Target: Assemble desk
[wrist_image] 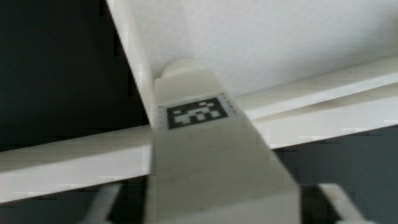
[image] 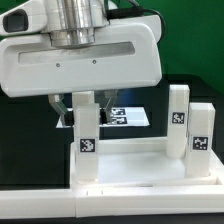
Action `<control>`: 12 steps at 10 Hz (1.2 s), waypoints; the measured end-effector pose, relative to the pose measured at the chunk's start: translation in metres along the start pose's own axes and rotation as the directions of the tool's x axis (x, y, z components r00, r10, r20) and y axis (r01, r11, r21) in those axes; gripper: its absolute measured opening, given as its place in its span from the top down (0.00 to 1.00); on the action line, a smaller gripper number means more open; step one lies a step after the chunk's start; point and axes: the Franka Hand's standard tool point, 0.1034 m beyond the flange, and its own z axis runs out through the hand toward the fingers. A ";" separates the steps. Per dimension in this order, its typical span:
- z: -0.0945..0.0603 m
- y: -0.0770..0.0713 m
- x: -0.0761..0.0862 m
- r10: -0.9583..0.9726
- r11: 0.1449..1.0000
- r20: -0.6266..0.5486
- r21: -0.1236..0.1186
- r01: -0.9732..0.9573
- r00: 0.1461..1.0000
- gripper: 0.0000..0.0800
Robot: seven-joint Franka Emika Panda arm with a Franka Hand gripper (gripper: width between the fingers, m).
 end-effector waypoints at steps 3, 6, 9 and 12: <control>-0.001 0.006 0.000 0.377 0.926 0.000 -0.009 -0.377 0.926 0.63; 0.001 0.001 -0.006 0.861 0.509 0.034 -0.017 -0.861 0.508 0.64; 0.002 0.001 -0.006 0.946 0.321 0.051 -0.007 -0.947 0.321 0.64; 0.001 0.002 -0.003 0.799 0.600 0.040 0.014 -0.800 0.600 0.52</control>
Offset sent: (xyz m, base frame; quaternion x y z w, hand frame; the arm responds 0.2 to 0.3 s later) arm -0.0039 -0.0141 0.0074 -0.0724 -0.0170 0.4108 0.9087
